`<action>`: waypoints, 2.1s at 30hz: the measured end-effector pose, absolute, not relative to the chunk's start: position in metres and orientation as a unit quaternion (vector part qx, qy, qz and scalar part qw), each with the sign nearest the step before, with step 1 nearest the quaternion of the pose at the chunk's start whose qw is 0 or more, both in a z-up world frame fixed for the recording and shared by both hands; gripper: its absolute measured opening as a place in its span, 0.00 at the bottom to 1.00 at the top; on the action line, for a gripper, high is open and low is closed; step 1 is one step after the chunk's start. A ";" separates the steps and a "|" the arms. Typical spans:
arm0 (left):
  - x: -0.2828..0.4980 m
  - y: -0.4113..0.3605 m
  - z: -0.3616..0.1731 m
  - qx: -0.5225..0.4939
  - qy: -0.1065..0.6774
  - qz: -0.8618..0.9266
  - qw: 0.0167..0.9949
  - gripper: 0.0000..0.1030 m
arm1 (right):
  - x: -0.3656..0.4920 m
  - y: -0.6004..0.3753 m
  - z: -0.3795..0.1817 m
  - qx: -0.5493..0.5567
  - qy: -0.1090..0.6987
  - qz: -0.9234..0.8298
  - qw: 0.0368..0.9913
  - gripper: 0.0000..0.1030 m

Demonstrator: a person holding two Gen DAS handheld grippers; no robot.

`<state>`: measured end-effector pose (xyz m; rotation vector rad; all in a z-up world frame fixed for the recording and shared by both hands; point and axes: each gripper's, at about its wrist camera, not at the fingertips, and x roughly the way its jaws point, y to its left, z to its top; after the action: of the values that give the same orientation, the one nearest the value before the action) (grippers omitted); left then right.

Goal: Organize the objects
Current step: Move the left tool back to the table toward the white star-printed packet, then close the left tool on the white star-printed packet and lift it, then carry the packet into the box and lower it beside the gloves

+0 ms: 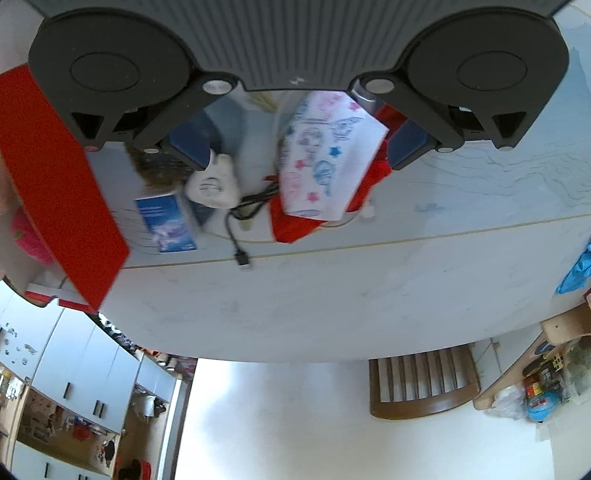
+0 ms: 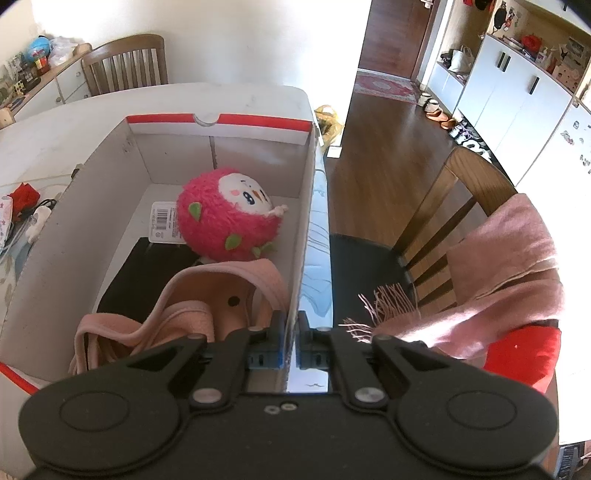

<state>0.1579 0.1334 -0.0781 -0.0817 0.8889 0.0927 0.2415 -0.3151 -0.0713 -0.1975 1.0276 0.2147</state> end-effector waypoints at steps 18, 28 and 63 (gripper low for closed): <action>0.177 0.129 -0.115 0.049 0.432 0.061 0.898 0.71 | 0.242 -0.309 -0.073 -0.102 0.495 0.089 0.858 0.07; 0.174 0.127 -0.118 0.062 0.434 0.078 0.895 0.31 | 0.242 -0.309 -0.073 -0.101 0.495 0.089 0.858 0.07; 0.130 0.051 -0.007 0.004 0.353 -0.056 0.934 0.00 | 0.240 -0.311 -0.072 -0.101 0.489 0.102 0.860 0.07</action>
<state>0.1298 0.0514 -0.0066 0.0074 0.7212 -0.1139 0.2402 -0.3112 -0.0718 -0.2116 1.0262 0.2133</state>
